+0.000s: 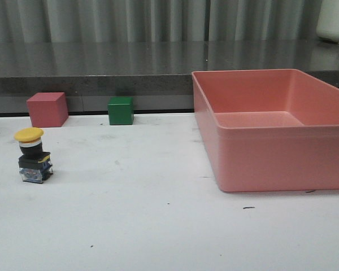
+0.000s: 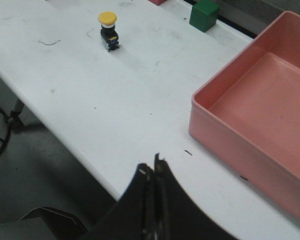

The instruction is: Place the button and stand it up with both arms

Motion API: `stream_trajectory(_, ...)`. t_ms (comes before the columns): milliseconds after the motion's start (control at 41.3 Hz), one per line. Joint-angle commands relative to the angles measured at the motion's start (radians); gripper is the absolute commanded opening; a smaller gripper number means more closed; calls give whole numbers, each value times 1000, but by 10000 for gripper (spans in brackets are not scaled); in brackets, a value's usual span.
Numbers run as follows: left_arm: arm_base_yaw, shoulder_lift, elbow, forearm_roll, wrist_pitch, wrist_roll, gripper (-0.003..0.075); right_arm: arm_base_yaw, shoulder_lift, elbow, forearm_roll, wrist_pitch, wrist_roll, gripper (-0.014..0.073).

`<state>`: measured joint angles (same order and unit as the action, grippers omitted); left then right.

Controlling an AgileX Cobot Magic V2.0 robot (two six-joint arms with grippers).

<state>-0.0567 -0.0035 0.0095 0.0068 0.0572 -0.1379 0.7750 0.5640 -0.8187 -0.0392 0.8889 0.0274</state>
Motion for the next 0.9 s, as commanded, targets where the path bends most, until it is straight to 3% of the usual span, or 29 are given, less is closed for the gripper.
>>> stream_trajectory(0, 3, -25, 14, 1, -86, -5, -20, -5, 1, -24, -1, -64, -5, -68)
stream_trajectory(556, 3, -25, 14, 1, -86, -5, -20, -13, -12, -19, 0, -65, -5, -68)
stream_trajectory(677, 3, -23, 14, 1, -86, -5, -20, -134, -60, 25, 0, -104, -5, -68)
stream_trajectory(871, 3, -23, 14, 1, -86, -5, -20, -375, -225, 255, 0, -366, -5, -68)
